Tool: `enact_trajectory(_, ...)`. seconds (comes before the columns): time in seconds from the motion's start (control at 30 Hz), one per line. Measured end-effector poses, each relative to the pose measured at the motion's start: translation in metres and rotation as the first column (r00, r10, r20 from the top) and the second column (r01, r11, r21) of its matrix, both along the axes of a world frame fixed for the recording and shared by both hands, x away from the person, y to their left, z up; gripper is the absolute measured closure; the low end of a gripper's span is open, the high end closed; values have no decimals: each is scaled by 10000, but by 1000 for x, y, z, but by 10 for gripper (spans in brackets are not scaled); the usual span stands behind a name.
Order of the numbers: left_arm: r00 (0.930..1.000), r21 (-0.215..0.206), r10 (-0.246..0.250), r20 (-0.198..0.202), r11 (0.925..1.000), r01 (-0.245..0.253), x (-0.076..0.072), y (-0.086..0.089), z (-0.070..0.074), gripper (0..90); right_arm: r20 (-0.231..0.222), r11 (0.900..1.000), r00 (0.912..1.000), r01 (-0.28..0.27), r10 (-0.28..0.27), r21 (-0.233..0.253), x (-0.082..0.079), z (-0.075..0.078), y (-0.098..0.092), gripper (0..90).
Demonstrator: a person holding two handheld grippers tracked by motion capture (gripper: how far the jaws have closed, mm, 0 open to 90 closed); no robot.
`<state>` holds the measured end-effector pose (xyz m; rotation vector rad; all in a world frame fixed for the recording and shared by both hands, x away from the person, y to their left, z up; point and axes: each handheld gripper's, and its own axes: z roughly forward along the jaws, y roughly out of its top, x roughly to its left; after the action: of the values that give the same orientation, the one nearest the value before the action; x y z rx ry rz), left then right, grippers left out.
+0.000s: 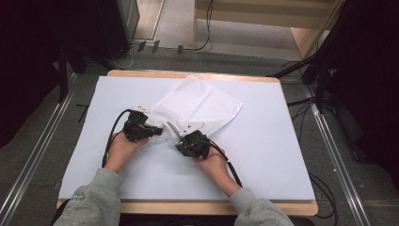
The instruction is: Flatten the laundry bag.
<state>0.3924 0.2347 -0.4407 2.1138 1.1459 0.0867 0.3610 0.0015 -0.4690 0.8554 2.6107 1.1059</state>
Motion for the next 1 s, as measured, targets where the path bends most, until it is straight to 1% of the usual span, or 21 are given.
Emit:
enact_trajectory(0.1,10000,27,40,7,10000,-40,-2,1,0,862,56,9999,9999,151,-150,-81,2,0,-1,861)
enact_trajectory(0.17,10000,20,49,48,10000,-49,-3,3,0,862,-304,9997,9993,226,-225,33,5,1,-3,896)
enact_trajectory(0.27,10000,39,70,61,10000,-71,-5,5,1,862,-529,9998,9985,168,-165,55,6,2,-5,900)
enact_trajectory(0.37,9999,4,115,100,9999,-115,-6,6,2,865,-684,10000,9977,24,-21,51,2,7,-8,900)
enact_trajectory(0.47,9998,-50,147,117,9999,-146,-6,8,3,879,-655,9999,9978,-27,37,151,-1,13,-16,900)
enact_trajectory(0.53,9999,-93,75,78,9999,-74,-6,8,5,900,-648,9995,9979,-46,66,301,-2,19,-23,900)
enact_trajectory(0.7,9998,-162,88,196,9998,-85,-7,8,8,900,-592,9984,9982,48,-14,568,-7,32,-44,900)
enact_trajectory(0.83,9998,-136,94,168,9999,-91,-7,10,9,900,-605,9974,9979,252,-211,674,-10,40,-60,900)
enact_trajectory(0.93,9999,-231,-56,125,9997,59,-7,8,9,900,-725,9953,9965,474,-413,840,-12,42,-73,900)
enact_trajectory(1.0,9996,-309,-260,112,9992,263,-8,4,10,900,-818,9948,9955,545,-475,864,-15,42,-81,900)
